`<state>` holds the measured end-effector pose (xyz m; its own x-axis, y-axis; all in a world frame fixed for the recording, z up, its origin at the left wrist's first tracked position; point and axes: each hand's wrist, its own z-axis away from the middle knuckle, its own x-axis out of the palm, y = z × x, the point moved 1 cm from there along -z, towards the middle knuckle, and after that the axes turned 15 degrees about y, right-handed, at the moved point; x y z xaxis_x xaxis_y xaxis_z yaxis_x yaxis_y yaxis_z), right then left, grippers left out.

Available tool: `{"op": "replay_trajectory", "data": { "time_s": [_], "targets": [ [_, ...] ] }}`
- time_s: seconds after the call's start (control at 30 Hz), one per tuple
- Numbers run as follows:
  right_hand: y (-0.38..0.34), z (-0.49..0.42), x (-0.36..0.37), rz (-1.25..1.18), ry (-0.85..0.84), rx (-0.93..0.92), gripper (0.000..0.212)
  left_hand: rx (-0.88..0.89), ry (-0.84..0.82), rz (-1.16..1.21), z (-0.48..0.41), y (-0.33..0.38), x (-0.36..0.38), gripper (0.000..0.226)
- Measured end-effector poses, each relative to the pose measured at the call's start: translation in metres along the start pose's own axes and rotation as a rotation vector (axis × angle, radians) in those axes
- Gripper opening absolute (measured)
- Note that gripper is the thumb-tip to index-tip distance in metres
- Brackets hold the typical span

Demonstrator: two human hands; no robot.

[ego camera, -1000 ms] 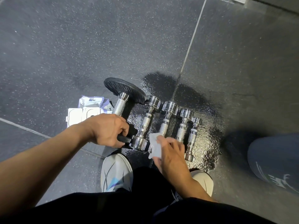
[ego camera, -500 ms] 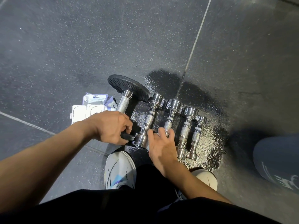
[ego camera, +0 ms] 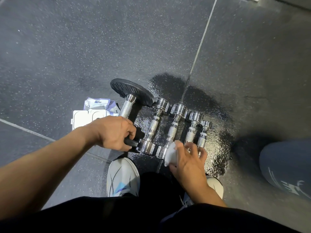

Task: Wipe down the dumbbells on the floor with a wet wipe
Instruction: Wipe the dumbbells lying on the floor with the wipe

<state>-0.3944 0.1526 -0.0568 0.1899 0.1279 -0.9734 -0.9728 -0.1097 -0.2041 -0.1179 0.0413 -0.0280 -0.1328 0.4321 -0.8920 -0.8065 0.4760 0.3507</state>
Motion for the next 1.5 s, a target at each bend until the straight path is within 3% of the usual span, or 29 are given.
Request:
{"op": "replay_trajectory", "data": {
  "time_s": [0.13,0.37,0.67,0.87,0.97,1.07,1.3,1.43,1.5],
  "targets": [
    [-0.005,-0.014,0.004,-0.031,-0.173,0.086,0.070,-0.006,-0.006,0.018,0.001,0.001,0.000,0.022],
    [-0.009,-0.010,0.026,-0.035,-0.075,0.090,0.086,-0.008,-0.015,0.016,-0.001,0.002,-0.002,0.021],
    [-0.007,-0.004,-0.009,-0.191,-0.056,0.060,0.067,-0.006,-0.045,-0.007,-0.001,0.005,-0.004,0.020],
    [-0.007,0.001,-0.010,-0.422,-0.022,-0.138,0.049,0.015,-0.056,-0.036,-0.002,0.010,-0.005,0.021],
    [-0.004,-0.004,0.006,-0.215,0.028,-0.373,0.047,0.035,-0.047,-0.043,-0.002,0.011,-0.005,0.020],
    [0.001,-0.025,0.007,-0.038,-0.099,-0.528,0.052,0.044,-0.045,-0.049,-0.003,0.011,-0.005,0.020],
    [0.008,-0.046,-0.008,0.016,-0.092,-0.560,0.042,0.040,-0.052,-0.059,-0.003,0.012,-0.006,0.021],
    [0.001,-0.030,-0.013,0.094,-0.254,-0.716,0.055,0.049,-0.049,-0.043,-0.002,0.012,-0.007,0.020],
    [0.008,-0.035,-0.013,0.138,-0.257,-0.788,0.059,0.032,-0.046,-0.041,-0.001,0.010,-0.008,0.020]
  ]
}}
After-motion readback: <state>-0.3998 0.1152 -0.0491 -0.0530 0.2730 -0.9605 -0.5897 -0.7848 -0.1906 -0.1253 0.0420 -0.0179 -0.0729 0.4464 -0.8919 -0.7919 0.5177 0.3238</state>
